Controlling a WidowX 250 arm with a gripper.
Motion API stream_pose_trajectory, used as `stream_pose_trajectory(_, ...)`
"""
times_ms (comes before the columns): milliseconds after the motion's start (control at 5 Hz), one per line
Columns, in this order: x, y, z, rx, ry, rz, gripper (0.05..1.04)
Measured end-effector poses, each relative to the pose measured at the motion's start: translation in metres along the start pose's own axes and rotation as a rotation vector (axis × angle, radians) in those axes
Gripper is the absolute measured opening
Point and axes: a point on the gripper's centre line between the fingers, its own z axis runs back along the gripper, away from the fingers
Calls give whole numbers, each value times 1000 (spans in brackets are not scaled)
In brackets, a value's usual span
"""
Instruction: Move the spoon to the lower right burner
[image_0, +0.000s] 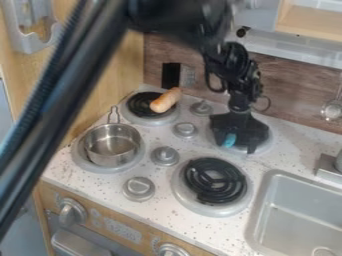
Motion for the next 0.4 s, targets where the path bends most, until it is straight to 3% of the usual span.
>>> stream_pose_trajectory(200, 10, 1, -2, 18, -3, 3, 947)
stream_pose_trajectory(400, 9, 2, -3, 23, 12, 7, 745)
